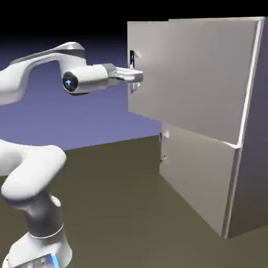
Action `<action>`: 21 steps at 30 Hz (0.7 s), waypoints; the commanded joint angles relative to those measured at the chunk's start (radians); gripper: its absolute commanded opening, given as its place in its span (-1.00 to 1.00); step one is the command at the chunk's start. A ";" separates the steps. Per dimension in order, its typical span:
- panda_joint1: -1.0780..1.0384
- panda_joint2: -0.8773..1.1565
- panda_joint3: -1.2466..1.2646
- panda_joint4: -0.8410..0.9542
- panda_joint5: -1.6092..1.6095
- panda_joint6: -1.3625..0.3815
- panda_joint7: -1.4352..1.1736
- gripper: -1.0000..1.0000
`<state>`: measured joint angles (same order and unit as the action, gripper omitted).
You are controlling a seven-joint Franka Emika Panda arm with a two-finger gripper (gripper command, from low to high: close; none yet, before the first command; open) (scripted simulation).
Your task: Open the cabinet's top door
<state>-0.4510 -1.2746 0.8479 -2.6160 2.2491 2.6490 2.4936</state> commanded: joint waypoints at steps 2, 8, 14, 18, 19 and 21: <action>0.072 -0.029 -0.070 -0.066 -0.048 -0.046 -0.004 -1.00; 0.241 -0.133 -0.288 -0.226 -0.243 -0.169 0.013 -1.00; 0.328 -0.246 -0.505 -0.329 -0.470 -0.287 0.054 -1.00; 0.366 -0.302 -0.650 -0.369 -0.623 -0.346 0.078 -1.00; 0.375 -0.313 -0.687 -0.375 -0.661 -0.359 0.083 -1.00; 0.367 -0.340 -0.759 -0.388 -0.733 -0.409 0.095 -1.00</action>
<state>-0.0837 -1.6150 0.0887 -3.0036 1.5149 2.2409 2.5892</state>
